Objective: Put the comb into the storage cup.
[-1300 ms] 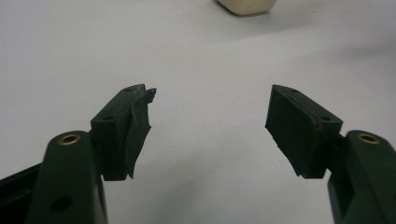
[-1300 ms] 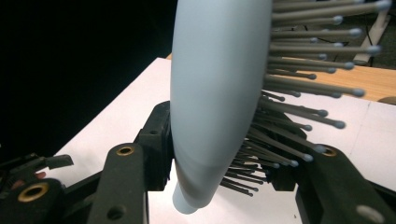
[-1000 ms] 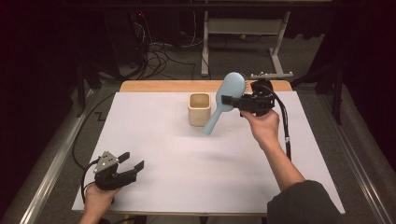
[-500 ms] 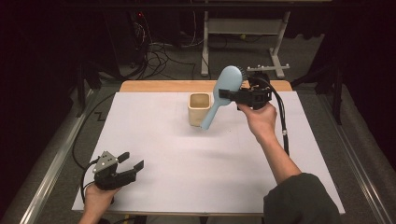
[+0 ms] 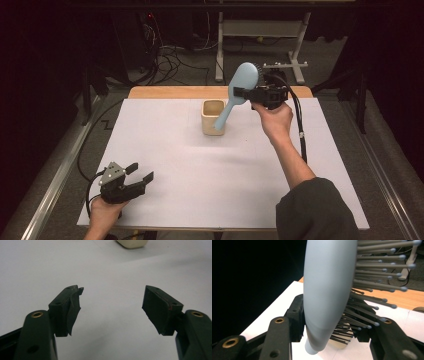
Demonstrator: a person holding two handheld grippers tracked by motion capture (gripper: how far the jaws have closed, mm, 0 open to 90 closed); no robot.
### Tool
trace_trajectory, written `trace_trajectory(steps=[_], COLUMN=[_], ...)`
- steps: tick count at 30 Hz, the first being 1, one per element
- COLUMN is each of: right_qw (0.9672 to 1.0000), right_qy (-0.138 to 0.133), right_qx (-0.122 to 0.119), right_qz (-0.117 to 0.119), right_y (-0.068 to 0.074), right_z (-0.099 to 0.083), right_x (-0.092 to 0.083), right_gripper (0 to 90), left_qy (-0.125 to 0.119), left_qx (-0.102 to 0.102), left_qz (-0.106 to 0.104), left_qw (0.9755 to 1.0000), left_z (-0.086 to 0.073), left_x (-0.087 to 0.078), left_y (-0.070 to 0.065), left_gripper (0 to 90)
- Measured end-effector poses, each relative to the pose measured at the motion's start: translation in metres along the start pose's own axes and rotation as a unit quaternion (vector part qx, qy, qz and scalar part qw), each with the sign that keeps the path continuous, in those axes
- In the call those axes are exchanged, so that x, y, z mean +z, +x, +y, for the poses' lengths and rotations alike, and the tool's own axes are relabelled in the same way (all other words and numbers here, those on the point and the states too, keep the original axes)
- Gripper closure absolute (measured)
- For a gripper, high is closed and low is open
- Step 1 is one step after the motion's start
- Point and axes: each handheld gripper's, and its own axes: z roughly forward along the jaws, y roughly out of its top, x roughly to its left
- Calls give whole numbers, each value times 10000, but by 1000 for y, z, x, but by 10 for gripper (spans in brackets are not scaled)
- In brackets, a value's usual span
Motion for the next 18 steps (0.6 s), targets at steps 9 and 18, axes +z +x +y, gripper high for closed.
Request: trace_trajectory(steps=[9,18], right_qw=[9999,9999], right_qy=[-73,-59], right_qx=[-48,-96], right_qz=[-70,-126], right_y=[5,10], right_z=[11,19], right_x=[3,9], right_gripper=[534,534], left_qy=[-3,-28], left_qx=[10,4], left_qz=[-15,-14], left_qw=[10000,10000], left_z=[0,1], left_x=[0,0], left_y=[-1,0], left_gripper=[308,308])
